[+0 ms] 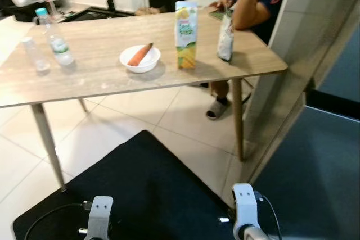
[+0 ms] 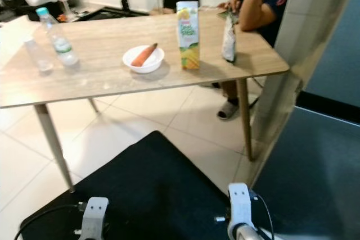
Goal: Restocking fridge
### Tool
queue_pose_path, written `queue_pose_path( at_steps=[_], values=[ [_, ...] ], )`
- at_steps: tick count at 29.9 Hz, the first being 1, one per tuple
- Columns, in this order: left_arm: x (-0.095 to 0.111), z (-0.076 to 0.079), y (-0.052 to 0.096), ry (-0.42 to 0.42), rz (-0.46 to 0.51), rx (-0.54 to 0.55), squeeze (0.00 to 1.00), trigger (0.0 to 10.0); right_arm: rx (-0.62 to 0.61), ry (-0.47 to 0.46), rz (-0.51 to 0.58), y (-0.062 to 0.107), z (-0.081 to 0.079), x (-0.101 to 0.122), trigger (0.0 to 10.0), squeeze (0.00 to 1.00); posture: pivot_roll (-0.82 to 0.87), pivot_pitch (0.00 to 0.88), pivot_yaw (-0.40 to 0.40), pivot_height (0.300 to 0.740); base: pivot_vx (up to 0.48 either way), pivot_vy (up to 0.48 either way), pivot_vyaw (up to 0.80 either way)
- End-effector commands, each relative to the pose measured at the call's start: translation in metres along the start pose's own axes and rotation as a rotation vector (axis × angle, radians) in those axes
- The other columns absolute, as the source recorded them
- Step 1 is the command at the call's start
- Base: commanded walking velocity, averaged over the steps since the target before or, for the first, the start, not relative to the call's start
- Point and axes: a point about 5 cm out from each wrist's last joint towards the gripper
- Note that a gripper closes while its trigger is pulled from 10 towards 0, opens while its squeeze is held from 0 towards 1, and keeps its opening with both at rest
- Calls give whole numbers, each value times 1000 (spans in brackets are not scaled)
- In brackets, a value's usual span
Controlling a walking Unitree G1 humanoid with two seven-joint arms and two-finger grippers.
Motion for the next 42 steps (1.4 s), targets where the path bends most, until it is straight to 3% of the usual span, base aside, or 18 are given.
queue_pose_path(
  at_steps=[1,29,42],
  values=[
    [-1,-4,1,8,-9,12,0,10000,7,-3,3,-1,-2,3,10000,0,-129,85,35,725,0,0,800],
    [-4,2,0,15,-24,8,0,10000,4,4,8,-1,0,4,10000,0,-135,91,29,725,0,0,800],
    [0,2,-1,30,-11,-23,0,10000,1,-30,-6,-1,1,2,10000,0,-141,103,28,725,0,0,0]
  ],
)
Point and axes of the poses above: a point about 5 cm out from each wrist's last joint towards the gripper, its own y axis pointing back from the gripper into the wrist, its own x axis along the axis of the wrist's last joint, z = x × y, and after that the axes turned 13 degrees about y, right-handed
